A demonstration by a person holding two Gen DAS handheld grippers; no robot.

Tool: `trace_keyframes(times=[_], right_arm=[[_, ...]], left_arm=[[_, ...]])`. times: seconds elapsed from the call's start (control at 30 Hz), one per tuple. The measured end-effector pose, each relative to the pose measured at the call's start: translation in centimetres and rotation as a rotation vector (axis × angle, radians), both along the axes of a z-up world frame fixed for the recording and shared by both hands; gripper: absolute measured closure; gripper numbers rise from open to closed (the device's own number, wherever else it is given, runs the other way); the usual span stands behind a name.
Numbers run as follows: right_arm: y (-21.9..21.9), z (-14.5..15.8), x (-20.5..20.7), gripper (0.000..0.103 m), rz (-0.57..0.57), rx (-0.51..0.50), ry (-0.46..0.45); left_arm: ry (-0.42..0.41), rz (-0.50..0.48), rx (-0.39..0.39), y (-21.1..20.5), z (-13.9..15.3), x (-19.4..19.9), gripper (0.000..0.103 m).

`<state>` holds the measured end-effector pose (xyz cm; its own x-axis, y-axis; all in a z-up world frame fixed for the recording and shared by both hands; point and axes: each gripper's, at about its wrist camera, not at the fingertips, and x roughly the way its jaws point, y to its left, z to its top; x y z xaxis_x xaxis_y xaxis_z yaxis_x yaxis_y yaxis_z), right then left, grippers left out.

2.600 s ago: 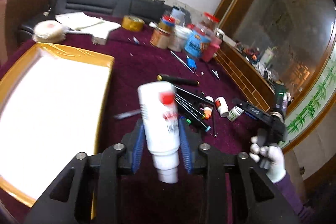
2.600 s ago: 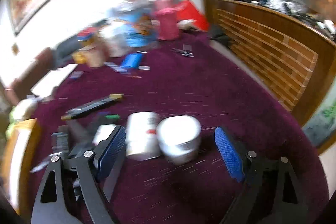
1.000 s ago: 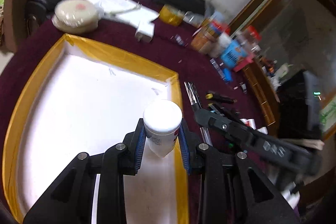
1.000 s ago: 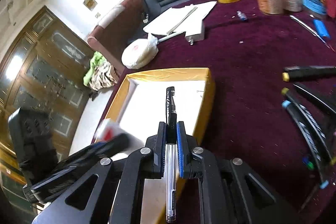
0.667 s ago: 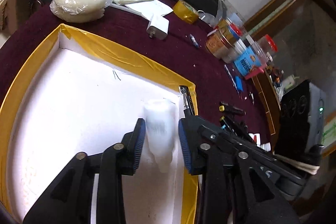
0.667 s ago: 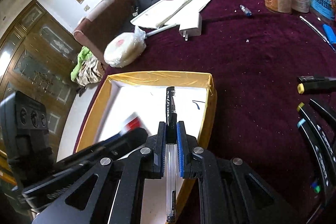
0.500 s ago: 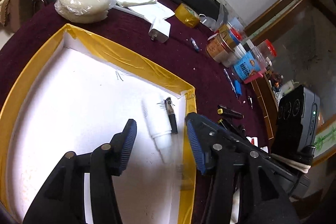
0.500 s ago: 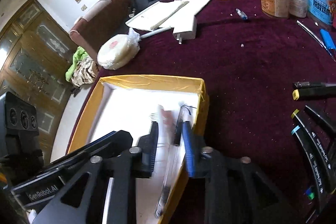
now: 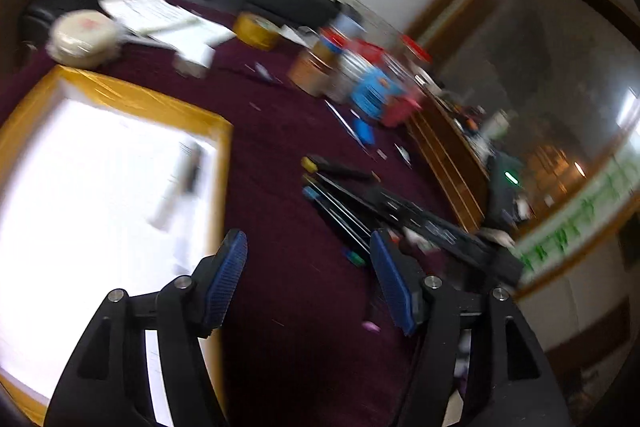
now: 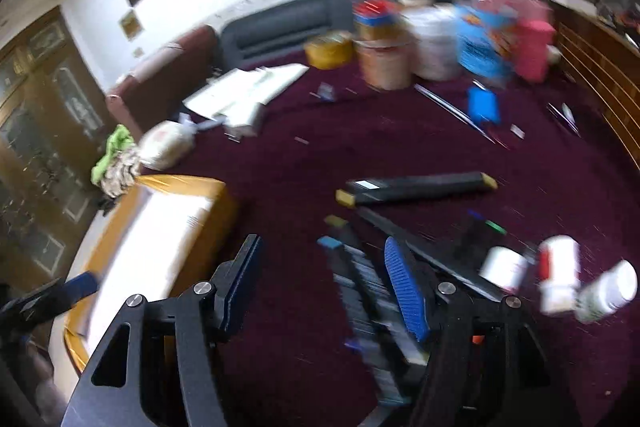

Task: Organize rigid objects
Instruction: 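Open both grippers to drop the bottle and pen into the tray, then grasp a blue-capped black marker with left while right grasps a yellow-ended marker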

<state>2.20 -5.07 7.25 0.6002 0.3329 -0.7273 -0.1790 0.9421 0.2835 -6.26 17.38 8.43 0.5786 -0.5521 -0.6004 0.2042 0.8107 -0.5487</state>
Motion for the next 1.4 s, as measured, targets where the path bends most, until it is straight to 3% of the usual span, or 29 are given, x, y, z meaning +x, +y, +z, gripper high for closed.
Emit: trace_keyframes(times=[0.03, 0.1, 0.23, 0.27, 0.33, 0.4, 0.47, 0.6, 0.8, 0.9, 0.97, 1.0, 1.03, 1.07, 1.23, 1.4], right_arm=[[-0.7, -0.5, 0.1, 0.048, -0.003, 0.004, 0.016], [-2.1, -1.3, 0.1, 0.065, 0.014, 0.035, 0.046], [-2.0, -3.2, 0.2, 0.069, 0.051, 0.085, 0.13], [-2.0, -3.7, 0.1, 0.077, 0.062, 0.095, 0.148], [-1.5, -4.7, -0.4, 0.084, 0.122, 0.193, 0.213], [-1.5, -5.6, -0.9, 0.084, 0.181, 0.313, 0.272], [-1.8, -5.3, -1.4, 0.084, 0.188, 0.336, 0.252], [-3.4, -4.6, -2.0, 0.084, 0.148, 0.27, 0.176], [-5.5, -4.6, -2.7, 0.084, 0.121, 0.279, 0.142], [-5.8, -4.5, -2.8, 0.084, 0.121, 0.279, 0.133], [-5.5, -4.3, -2.6, 0.084, 0.122, 0.274, 0.13], [-5.4, -4.2, -2.5, 0.084, 0.123, 0.269, 0.128], [-5.3, -4.1, -2.4, 0.084, 0.124, 0.265, 0.128], [-5.1, -4.0, -2.3, 0.084, 0.125, 0.261, 0.128], [-3.7, -4.1, -1.3, 0.083, 0.121, 0.22, 0.136], [-1.5, -4.6, 0.0, 0.07, 0.102, 0.175, 0.159]], left_arm=[[0.014, -0.016, -0.001, -0.9, -0.5, -0.1, 0.04], [0.056, -0.041, -0.001, -2.7, -1.8, -0.2, 0.04], [0.116, -0.04, 0.032, -4.5, -3.5, 0.0, 0.04], [0.118, -0.039, 0.039, -4.7, -3.6, -0.1, 0.04], [0.117, -0.031, 0.065, -5.0, -3.5, -0.1, 0.04], [0.115, -0.026, 0.085, -5.3, -3.6, 0.0, 0.04], [0.116, -0.018, 0.114, -5.7, -4.0, 0.5, 0.04], [0.125, -0.006, 0.174, -6.4, -5.3, 1.4, 0.04], [0.071, 0.03, 0.386, -8.7, -6.1, 4.4, 0.041], [0.1, 0.018, 0.473, -9.8, -7.3, 6.3, 0.041], [0.093, 0.022, 0.541, -10.5, -8.1, 7.0, 0.053], [0.079, 0.018, 0.586, -10.9, -8.2, 7.1, 0.071], [0.067, 0.015, 0.581, -10.8, -8.1, 6.9, 0.088], [0.072, 0.008, 0.549, -10.4, -8.1, 6.8, 0.09], [0.083, 0.027, 0.456, -8.2, -7.5, 5.6, 0.09], [0.056, 0.035, 0.346, -6.5, -6.0, 3.7, 0.09]])
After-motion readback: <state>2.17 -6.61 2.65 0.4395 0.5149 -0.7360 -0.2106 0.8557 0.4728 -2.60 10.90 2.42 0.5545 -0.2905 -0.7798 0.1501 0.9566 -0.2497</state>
